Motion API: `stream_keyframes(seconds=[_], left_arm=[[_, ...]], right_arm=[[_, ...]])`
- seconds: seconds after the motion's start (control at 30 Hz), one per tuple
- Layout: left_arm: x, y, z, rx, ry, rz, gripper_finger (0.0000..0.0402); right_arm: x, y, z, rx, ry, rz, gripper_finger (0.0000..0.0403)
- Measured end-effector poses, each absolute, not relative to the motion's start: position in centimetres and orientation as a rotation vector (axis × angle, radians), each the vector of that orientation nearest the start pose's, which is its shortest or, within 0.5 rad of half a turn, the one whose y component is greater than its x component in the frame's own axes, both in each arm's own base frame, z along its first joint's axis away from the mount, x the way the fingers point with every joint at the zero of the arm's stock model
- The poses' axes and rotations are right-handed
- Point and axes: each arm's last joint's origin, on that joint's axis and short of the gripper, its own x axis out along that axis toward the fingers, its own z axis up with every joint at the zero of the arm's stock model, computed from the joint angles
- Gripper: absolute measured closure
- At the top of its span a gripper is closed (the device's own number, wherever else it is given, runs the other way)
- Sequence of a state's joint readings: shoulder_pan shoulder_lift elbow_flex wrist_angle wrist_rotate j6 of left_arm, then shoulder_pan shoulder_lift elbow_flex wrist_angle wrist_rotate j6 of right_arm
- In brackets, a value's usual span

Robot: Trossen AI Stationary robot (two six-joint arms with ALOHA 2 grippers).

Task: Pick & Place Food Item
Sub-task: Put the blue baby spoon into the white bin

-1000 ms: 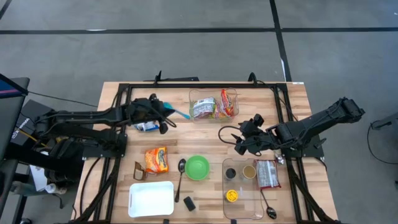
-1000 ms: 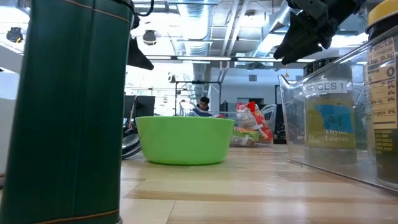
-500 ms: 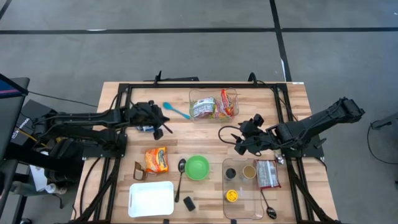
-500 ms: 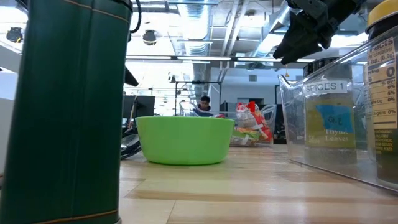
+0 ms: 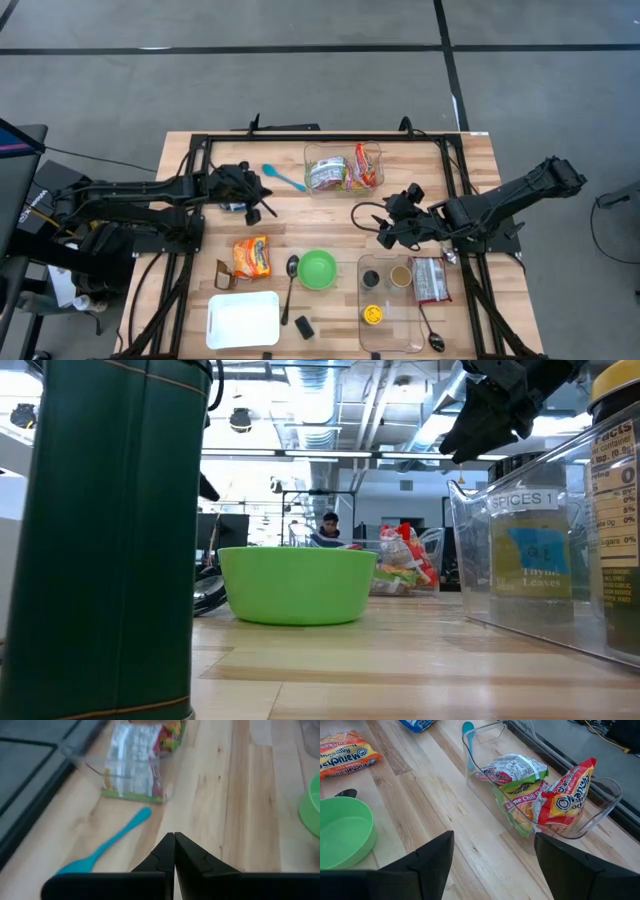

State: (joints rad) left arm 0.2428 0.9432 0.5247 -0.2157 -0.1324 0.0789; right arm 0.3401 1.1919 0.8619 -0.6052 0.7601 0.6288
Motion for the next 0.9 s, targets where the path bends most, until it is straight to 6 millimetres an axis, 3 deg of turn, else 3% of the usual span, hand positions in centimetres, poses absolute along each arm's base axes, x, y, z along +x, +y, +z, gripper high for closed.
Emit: stream_keyframes(seconds=[0.43,0.9], left_arm=[[18.2,7.6,22.2,0.05,0.57,0.4,0.0399],[20.9,9.8,17.6,-0.052,0.799,0.301,0.0399]], right_arm=[[22.1,5.7,25.5,0.101,0.628,-0.61,0.0133],[22.1,5.7,25.5,0.101,0.625,-0.612,0.0133]])
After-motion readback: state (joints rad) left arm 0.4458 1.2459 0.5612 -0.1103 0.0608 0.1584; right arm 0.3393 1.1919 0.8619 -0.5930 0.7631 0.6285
